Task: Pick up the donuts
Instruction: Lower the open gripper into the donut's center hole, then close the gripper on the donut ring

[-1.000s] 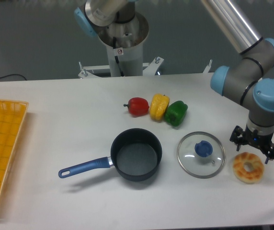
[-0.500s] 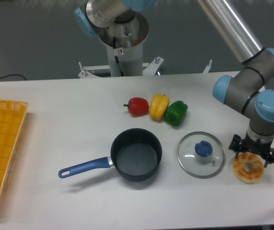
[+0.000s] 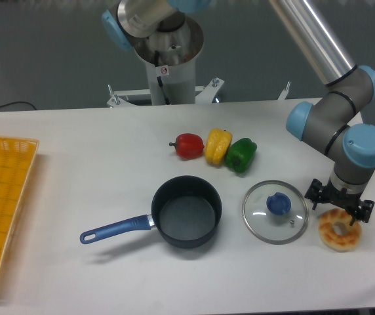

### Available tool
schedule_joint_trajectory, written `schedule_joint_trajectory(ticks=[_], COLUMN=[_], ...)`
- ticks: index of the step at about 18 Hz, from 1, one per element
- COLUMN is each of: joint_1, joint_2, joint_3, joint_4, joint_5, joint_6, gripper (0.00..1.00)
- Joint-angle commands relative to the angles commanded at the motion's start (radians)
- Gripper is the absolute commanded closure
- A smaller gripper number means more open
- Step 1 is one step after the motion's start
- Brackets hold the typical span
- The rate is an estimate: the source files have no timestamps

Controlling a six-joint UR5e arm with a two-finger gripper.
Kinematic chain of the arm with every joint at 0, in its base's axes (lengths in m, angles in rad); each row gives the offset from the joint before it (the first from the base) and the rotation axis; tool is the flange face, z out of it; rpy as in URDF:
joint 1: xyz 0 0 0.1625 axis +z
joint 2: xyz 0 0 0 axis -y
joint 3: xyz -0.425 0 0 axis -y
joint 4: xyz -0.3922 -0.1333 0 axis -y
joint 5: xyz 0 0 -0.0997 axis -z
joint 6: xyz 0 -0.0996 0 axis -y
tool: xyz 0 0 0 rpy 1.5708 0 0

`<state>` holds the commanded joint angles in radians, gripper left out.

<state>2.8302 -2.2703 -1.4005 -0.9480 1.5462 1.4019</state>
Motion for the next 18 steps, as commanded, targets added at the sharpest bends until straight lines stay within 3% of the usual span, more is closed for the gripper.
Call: schedule_joint_trajectory(ticks=[1, 5, 18], joint_1=[0.000, 0.000, 0.002], joint_2=[0.000, 0.003, -0.008], joint_3=[-0.002, -0.005, 0.018], joint_4=[-0.002, 0.000, 0.006], joint_5=[0.000, -0.002, -0.006], joint_6=[0.011, 0.017, 0.015], gripper=[0.20, 0.36, 0.37])
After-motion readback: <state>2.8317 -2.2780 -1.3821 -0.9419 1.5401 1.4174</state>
